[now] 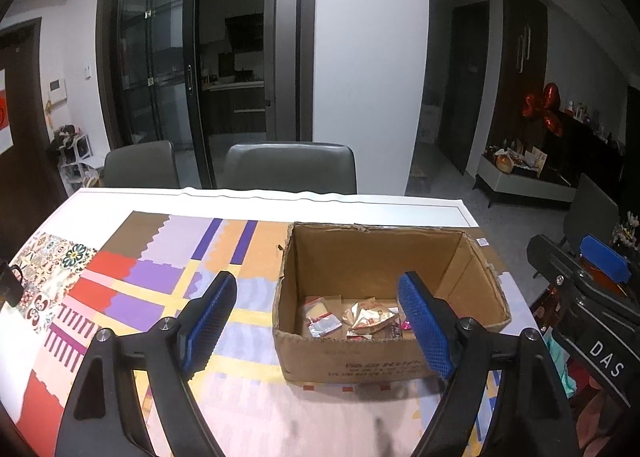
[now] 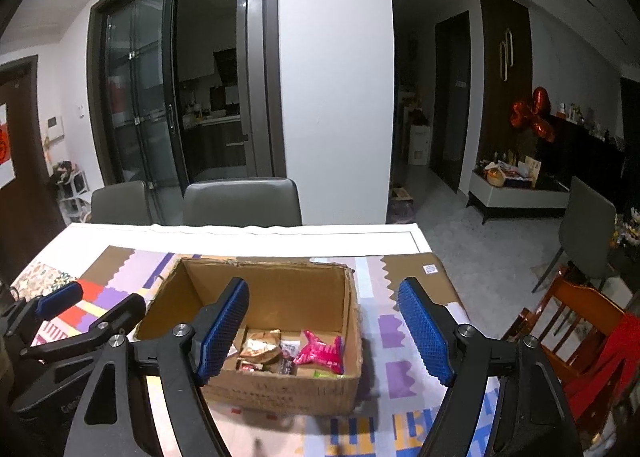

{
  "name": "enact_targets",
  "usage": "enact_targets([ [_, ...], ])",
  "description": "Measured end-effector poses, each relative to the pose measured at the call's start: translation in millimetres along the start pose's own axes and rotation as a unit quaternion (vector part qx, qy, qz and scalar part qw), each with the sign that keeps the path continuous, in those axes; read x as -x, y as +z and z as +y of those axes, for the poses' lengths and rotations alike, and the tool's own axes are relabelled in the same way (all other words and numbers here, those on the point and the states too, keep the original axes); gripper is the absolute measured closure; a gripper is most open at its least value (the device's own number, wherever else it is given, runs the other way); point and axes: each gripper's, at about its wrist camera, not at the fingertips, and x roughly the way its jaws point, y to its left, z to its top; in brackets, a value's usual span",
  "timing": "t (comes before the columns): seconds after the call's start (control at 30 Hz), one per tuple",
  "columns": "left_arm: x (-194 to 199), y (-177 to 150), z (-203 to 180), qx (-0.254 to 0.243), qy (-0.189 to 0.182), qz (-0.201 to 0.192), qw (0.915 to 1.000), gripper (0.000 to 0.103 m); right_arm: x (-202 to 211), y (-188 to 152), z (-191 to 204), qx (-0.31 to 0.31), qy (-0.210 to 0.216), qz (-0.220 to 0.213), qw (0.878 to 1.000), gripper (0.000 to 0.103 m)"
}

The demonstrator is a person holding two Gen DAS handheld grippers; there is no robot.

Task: Organize snacks
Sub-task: 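Withdraw both open tools from the box toward the last two snacks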

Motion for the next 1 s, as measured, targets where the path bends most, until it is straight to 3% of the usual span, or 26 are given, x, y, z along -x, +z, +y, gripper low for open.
enact_targets([
  [0.53,48.2,-23.1,5.0,0.001,0.014,-0.023,0.9996,0.020,37.9,-18.3,-1.0,0.003,0.011,-0.007,1.000,0.025],
  [1.0,65.7,-62.8,4.2,0.007,0.010,-0.010,0.9999,0.020,61.0,-53.5,-2.8,0.005,0.016,0.004,1.000,0.025],
])
